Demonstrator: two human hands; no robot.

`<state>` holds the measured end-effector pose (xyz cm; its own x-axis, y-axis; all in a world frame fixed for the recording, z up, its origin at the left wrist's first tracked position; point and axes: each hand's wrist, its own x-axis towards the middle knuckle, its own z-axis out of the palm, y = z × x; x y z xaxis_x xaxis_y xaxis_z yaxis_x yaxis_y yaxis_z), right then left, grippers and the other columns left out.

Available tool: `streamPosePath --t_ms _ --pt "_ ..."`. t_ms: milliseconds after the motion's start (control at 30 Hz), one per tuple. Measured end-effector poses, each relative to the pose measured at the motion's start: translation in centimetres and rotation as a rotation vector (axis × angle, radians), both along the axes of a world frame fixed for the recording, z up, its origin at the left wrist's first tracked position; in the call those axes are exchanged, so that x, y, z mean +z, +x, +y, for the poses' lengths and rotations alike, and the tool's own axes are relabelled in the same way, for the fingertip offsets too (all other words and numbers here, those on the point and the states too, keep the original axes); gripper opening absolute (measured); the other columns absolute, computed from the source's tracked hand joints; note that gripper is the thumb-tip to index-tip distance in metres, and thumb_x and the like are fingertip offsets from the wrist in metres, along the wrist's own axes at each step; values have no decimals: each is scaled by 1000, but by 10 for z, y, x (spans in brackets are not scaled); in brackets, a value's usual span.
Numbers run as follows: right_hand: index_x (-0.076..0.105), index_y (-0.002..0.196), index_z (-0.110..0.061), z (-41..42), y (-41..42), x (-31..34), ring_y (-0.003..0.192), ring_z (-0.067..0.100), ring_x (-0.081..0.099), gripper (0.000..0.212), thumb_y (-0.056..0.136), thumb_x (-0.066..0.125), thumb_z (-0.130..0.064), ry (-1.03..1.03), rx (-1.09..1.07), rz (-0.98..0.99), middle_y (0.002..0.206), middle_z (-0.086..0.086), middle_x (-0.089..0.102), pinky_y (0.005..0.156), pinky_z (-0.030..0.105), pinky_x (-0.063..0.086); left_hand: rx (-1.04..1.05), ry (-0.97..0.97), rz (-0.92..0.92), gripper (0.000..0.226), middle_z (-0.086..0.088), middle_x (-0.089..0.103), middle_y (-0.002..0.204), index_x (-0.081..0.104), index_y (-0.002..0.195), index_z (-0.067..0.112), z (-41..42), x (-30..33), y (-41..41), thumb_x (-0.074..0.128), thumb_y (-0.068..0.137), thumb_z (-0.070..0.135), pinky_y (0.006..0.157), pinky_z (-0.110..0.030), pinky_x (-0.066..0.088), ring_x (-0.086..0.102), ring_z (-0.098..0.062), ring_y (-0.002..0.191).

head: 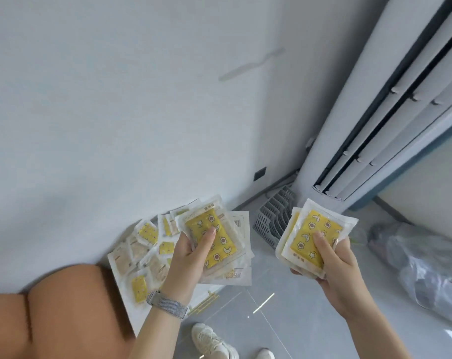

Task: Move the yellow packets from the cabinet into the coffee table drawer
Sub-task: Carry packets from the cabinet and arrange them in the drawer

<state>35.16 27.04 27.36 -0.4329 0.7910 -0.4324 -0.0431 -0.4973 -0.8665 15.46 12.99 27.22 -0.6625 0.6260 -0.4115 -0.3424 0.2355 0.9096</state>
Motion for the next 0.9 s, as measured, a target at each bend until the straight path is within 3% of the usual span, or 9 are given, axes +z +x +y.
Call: streamPosePath --t_ms 67,167,200,333,500,600,700,833,900 --pt "45 131 -14 0 38 9 85 30 73 38 95 54 -23 27 -34 -12 112 12 70 57 42 59 -97 15 -28 26 -1 75 100 65 108 21 18 4 26 64 84 31 79 -36 59 70 -18 98" --pt "53 124 -10 -6 90 18 91 29 73 80 60 85 -47 44 -131 -70 110 12 72 63 40 60 -230 14 -91 17 1 76 95 64 108 18 43 11 66 61 91 20 71 -32 60 72 -14 91" --pt "55 123 -8 -10 106 19 92 29 73 81 58 87 -45 36 -182 -85 109 11 73 66 40 60 -271 4 -99 16 0 76 94 65 107 17 50 13 78 61 92 20 76 -38 60 73 -15 90" --pt "62 114 -1 -29 163 26 86 27 74 26 91 61 -13 -27 -414 -97 100 14 75 71 42 61 -470 -15 -125 15 -4 75 99 65 105 20 79 18 120 62 91 22 87 -56 55 71 -24 97" --pt "64 100 -7 -76 203 40 67 21 73 10 94 56 -7 -67 -734 -66 81 8 75 55 32 60 -747 18 -119 22 -4 75 101 63 111 17 98 28 157 62 90 24 88 -49 56 72 -20 93" --pt "62 98 -8 -113 207 44 58 18 70 12 93 53 -3 -120 -889 8 73 6 73 48 27 56 -884 39 -145 27 -7 75 102 64 111 13 96 32 166 64 86 23 81 -37 59 73 -22 93" --pt "63 102 -7 -153 196 44 63 20 72 14 90 57 -8 -123 -1000 115 79 9 74 49 27 57 -1010 38 -168 38 -6 75 101 65 110 12 88 33 167 67 76 28 75 -32 59 73 -22 92" --pt "65 106 -1 -200 176 38 72 24 74 68 50 93 -27 -87 -1090 84 92 16 75 55 29 58 -1157 17 -162 49 -8 75 102 63 113 7 73 30 167 71 70 30 79 -36 58 72 -24 94" --pt "65 108 2 -220 169 35 73 25 74 60 57 88 -21 -85 -1152 46 93 17 75 55 29 58 -1215 7 -154 53 -8 75 101 62 113 4 65 27 172 74 67 27 75 -33 60 73 -24 92"
